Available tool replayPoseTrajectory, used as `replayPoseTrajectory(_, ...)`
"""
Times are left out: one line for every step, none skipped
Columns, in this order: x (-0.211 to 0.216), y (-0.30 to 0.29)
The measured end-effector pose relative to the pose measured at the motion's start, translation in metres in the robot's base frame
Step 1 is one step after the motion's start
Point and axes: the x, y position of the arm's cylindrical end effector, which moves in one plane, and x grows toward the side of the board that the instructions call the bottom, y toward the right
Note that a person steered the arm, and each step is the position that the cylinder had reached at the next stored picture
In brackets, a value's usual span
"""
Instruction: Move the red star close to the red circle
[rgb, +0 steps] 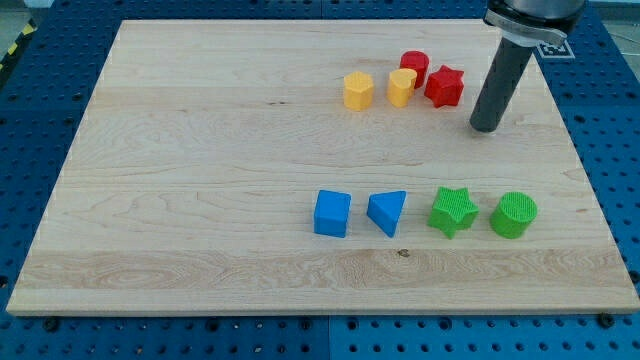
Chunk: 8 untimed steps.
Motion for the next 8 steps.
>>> replayPoseTrajectory(-0.008, -0.011)
replayPoseTrajectory(-0.012, -0.020)
replayPoseTrajectory(-0.013, -0.024)
replayPoseTrajectory(-0.013, -0.024)
replayPoseTrajectory(-0.014, -0.024)
replayPoseTrajectory(-0.018, -0.024)
replayPoseTrajectory(-0.026, -0.024)
replayPoseTrajectory(-0.030, -0.024)
